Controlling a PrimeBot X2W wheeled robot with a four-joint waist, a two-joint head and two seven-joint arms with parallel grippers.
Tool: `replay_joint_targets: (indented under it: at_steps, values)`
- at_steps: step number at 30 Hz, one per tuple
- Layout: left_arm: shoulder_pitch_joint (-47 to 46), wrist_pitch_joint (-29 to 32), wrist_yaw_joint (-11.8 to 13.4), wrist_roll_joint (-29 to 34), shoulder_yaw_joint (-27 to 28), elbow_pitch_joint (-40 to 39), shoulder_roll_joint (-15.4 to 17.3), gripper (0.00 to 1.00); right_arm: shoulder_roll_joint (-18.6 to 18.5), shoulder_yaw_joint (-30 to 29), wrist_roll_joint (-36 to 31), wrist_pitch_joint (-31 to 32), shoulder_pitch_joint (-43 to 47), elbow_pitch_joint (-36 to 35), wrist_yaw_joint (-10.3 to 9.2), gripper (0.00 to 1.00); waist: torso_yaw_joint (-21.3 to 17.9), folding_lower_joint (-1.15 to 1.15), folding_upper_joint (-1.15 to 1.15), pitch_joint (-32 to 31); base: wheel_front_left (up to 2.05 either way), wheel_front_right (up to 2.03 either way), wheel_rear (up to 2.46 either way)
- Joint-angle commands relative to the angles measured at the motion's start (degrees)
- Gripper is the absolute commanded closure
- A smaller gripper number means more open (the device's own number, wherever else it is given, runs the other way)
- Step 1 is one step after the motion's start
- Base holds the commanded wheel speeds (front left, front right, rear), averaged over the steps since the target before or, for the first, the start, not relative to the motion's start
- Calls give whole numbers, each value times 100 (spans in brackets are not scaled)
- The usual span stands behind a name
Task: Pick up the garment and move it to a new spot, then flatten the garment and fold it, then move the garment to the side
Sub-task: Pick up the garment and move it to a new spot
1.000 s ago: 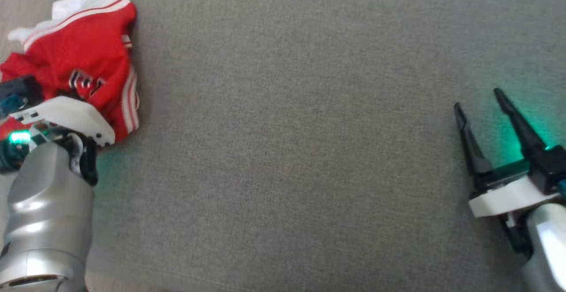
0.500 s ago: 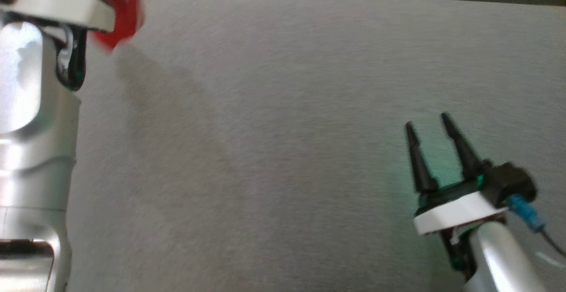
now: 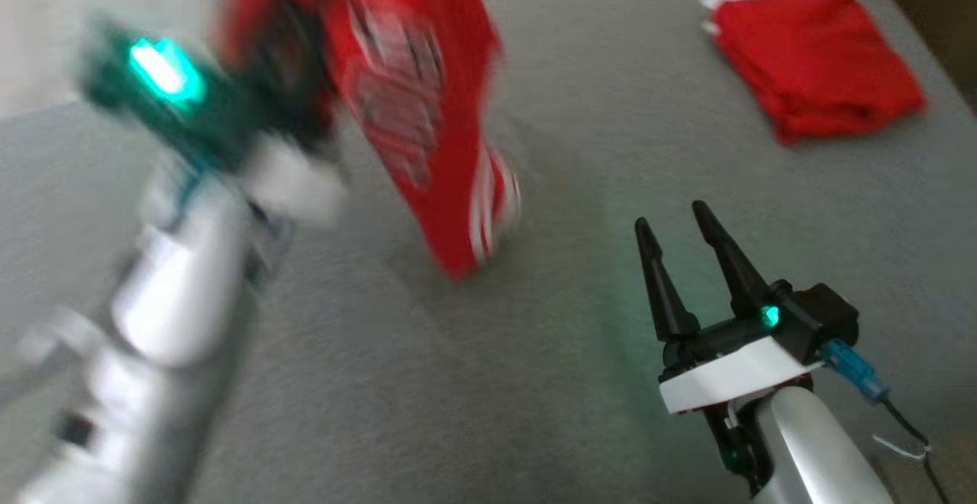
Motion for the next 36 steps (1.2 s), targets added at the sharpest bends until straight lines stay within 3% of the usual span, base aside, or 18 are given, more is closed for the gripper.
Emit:
replay_joint_targets:
  at_steps: [1, 5, 7, 12, 17, 22, 29, 36]
  values:
    - [11, -48, 41, 15, 124, -64, 136, 100, 77, 139, 36, -30, -173, -177, -4, 0, -463, 0, 0, 285, 0, 0, 0]
    - [815, -190, 25, 32, -369, 654, -300, 98, 83, 243, 220, -30, -176, -198, -4, 0, -530, 0, 0, 536, 0, 0, 0]
    - [1089, -218, 11, 17, -546, 983, -520, 0, 83, 283, 234, -30, -187, -182, -4, 0, -501, 0, 0, 590, 0, 0, 0]
    - [1674, -230, 307, -234, -458, 609, -930, 0, 84, 52, 178, -30, -78, -91, -4, 0, -172, 0, 0, 409, 0, 0, 0]
    - [2644, -231, 716, -332, -168, -584, -1022, 0, 84, -328, 21, -30, 190, 14, -4, 0, 404, 0, 0, -164, 0, 0, 0]
    - [3779, -232, 1080, -370, 567, -1465, -1024, 0, 85, -718, -147, -30, 610, 83, -4, 0, 973, 0, 0, -786, 0, 0, 0]
    - [4810, -232, 1063, -191, 1337, -1993, -1022, 0, 70, -889, -193, -30, 1209, 32, -4, 0, 1469, 0, 0, -1248, 0, 0, 0]
    - [5102, -232, 927, -75, 1491, -2093, -1055, 0, 17, -838, -252, -30, 1435, 10, -4, 0, 1579, 0, 0, -1359, 0, 0, 0]
